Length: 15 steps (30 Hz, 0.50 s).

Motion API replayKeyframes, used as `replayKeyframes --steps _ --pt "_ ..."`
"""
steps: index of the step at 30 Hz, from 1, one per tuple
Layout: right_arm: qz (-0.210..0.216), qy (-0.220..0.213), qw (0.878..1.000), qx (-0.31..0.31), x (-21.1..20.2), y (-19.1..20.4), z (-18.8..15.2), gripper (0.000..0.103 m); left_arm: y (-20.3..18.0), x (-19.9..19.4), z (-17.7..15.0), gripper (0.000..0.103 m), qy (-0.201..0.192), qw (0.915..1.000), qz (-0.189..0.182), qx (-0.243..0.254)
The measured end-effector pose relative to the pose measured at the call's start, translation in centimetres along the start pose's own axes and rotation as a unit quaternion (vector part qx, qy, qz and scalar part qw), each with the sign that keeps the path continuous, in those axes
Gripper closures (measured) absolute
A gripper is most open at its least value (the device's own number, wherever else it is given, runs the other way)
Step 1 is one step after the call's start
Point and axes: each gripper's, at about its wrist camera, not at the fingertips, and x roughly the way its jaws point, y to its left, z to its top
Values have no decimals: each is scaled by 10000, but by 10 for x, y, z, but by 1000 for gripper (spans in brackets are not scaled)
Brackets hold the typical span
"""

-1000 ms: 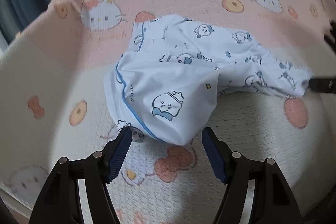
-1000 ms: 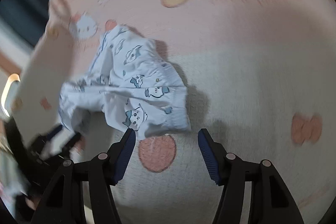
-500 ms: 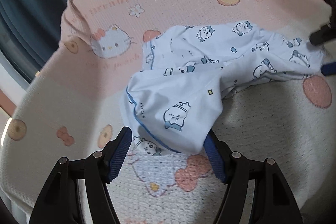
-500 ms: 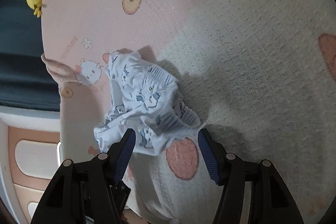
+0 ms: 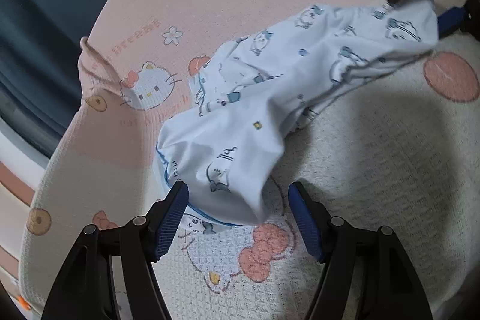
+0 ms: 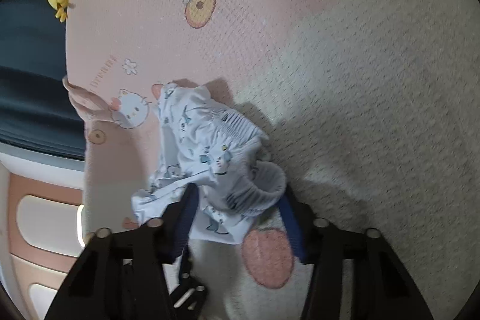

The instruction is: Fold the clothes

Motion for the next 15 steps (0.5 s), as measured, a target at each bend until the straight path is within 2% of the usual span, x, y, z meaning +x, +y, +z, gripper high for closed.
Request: replayKeyframes --steps 2,3,5,6,10,15 --pt "-123 -53 9999 -101 2 2 2 71 3 1 -3 36 -6 10000 6 -26" --pt "-201 -86 9996 -175 1 2 2 73 4 1 -5 40 -45 10000 -15 -11" --pt "-421 -172 9981 -411 -1 7 1 82 7 1 -7 87 -108 9999 -1 49" --pt "-527 -244 9966 -581 -3 11 0 83 10 0 -8 92 -123 9999 4 43" --pt "-660 -467 9900 -1158 -12 31 -4 88 22 -6 -14 93 -179 9997 -117 -68" --pt "-933 -548 9792 -1715 -21 49 -10 89 28 -18 -22 93 -188 9998 -8 48"
